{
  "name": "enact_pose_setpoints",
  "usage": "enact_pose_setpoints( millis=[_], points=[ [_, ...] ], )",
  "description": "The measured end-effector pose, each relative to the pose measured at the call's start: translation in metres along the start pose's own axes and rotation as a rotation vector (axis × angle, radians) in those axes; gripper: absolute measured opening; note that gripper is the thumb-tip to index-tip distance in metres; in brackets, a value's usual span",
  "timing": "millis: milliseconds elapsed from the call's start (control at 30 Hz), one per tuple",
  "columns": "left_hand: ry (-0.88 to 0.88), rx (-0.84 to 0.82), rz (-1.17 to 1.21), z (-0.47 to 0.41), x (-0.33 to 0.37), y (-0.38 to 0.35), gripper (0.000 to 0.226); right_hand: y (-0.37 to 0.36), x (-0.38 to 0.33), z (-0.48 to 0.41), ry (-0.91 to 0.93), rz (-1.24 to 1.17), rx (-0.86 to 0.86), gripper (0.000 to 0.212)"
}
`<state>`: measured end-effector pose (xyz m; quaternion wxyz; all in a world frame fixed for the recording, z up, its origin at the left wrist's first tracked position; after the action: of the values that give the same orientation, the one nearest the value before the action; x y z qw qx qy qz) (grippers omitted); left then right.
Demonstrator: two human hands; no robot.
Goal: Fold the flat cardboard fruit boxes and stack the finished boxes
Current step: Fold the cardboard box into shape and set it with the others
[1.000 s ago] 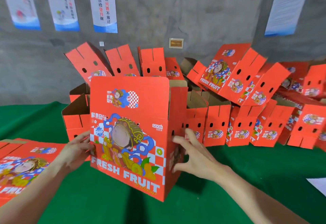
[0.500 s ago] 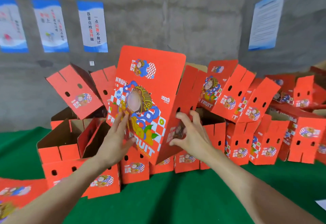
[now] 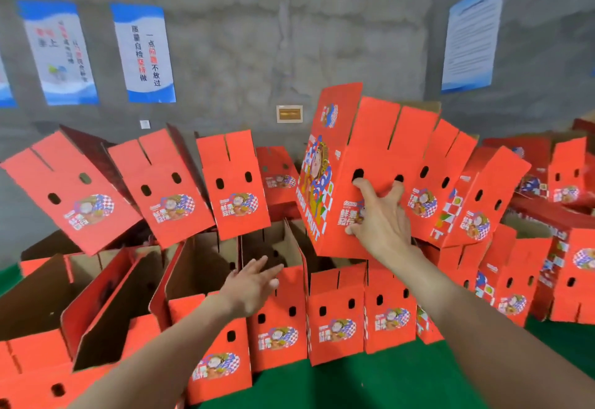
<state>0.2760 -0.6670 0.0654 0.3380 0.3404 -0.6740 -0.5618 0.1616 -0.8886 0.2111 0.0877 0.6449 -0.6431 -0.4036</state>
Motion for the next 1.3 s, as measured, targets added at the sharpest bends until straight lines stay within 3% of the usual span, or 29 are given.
enact_pose_setpoints(
  millis=[133, 267, 400, 567, 667, 733, 800, 867, 967, 1067, 1300],
  points=[
    [-0.011, -0.026, 0.004, -0.012, -0.004, -0.027, 0.049, -0.028, 0.024, -0.033, -0.053, 0.018, -0.013, 0.085],
    [0.035, 0.061, -0.078, -0.026, -0.012, -0.023, 0.050, -0.060, 0.029, -0.056, -0.054, 0.081, -0.048, 0.086],
    [0.093, 0.081, -0.073, -0.034, -0.034, -0.017, 0.047, -0.077, 0.037, -0.075, -0.029, 0.168, -0.060, 0.075],
    [0.098, 0.111, 0.063, -0.029, -0.046, -0.015, 0.040, -0.089, 0.063, -0.072, -0.179, 0.034, -0.144, 0.079],
    [0.133, 0.124, 0.134, -0.031, -0.048, -0.009, 0.045, -0.070, 0.052, -0.053, -0.201, -0.185, 0.133, 0.081],
    [0.145, 0.111, 0.131, -0.031, -0.045, -0.007, 0.047, -0.054, 0.021, -0.041, 0.002, -0.193, 0.323, 0.083],
    [0.153, 0.095, 0.129, -0.031, -0.043, -0.008, 0.047, -0.073, -0.031, -0.031, 0.383, 0.041, 0.200, 0.084],
    [0.163, 0.091, 0.132, -0.031, -0.044, -0.008, 0.047, -0.113, -0.053, -0.029, 0.575, 0.338, -0.066, 0.078],
    [0.173, 0.075, 0.139, -0.031, -0.048, -0.012, 0.047, -0.137, -0.038, -0.044, 0.450, 0.662, -0.218, 0.063],
    [0.175, 0.056, 0.133, -0.031, -0.054, -0.013, 0.046, -0.141, -0.029, -0.052, 0.327, 0.780, -0.261, 0.037],
    [0.121, 0.047, 0.131, -0.022, -0.054, -0.011, 0.054, -0.146, -0.007, -0.046, 0.286, 0.812, -0.298, 0.037]
  ],
)
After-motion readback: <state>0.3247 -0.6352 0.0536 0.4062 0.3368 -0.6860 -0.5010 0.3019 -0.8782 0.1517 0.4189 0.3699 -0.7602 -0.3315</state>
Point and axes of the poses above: each hand's wrist, its own z-axis away from the middle knuckle, its own y-axis out of the back of the hand, x = y × z, the point moved 9 cm from there along -z, towards the middle knuckle, and after that the axes turned 4 degrees about x, right-handed, at the moved point
